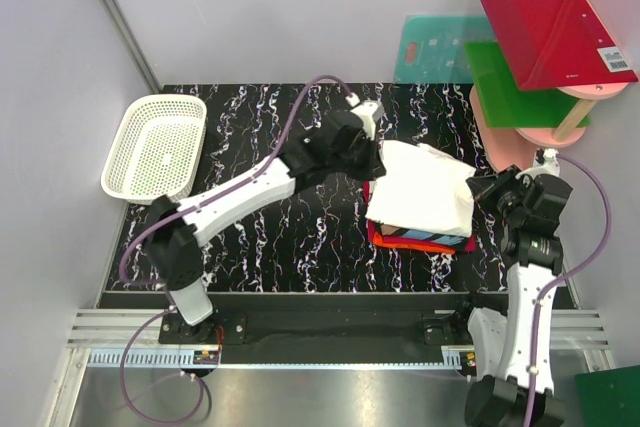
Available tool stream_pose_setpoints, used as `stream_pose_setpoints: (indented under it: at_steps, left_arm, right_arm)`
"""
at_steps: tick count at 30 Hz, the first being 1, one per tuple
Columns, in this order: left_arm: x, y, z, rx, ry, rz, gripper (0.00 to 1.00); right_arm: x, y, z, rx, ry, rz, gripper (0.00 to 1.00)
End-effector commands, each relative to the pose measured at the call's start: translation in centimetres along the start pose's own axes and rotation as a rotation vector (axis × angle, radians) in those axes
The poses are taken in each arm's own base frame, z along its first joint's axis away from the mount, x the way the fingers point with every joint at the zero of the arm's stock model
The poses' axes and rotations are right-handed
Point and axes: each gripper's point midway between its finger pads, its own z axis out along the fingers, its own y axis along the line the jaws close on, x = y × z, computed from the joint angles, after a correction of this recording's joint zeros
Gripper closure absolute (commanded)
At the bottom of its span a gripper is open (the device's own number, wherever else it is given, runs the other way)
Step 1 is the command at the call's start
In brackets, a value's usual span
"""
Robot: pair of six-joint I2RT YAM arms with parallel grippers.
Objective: Fold and stack the t-shirts
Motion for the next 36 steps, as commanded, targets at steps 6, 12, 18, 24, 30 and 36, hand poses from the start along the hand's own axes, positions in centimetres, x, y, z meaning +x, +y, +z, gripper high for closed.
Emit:
stream_pose_setpoints:
  at_steps: [6,12,18,24,30,36]
  left_arm:
    - [2.9,-2.7,6.6,0.208,0.136,-0.102,1.00]
    - [5.1,-1.9,9.3,0.227,0.189,-0.149,1.00]
    - [8.4,-0.7,11.5,0.224,0.283,-0.191,1.00]
    - [11.8,0.8,12.9,0.205,0.352,-0.245,1.00]
    - [12.4,1.3,12.5,0.204,0.343,-0.242,1.00]
    - [7.5,-0.8,8.4,0.228,0.230,-0.156,1.00]
  right_arm:
    - [1.8,1.0,5.1,-0.172,0.197,0.063,1.00]
    - [2.4,2.4,7.7,-0.242,0.251,0.066,1.00]
    - [6.6,-0.1,11.5,-0.173,0.392,0.120,1.00]
    - [10.4,-3.6,14.3,-0.058,0.503,0.162,1.00]
    - [11.2,-3.2,15.4,-0.064,0.533,0.134,1.00]
    - [7.4,1.4,13.5,-0.169,0.423,0.049,1.00]
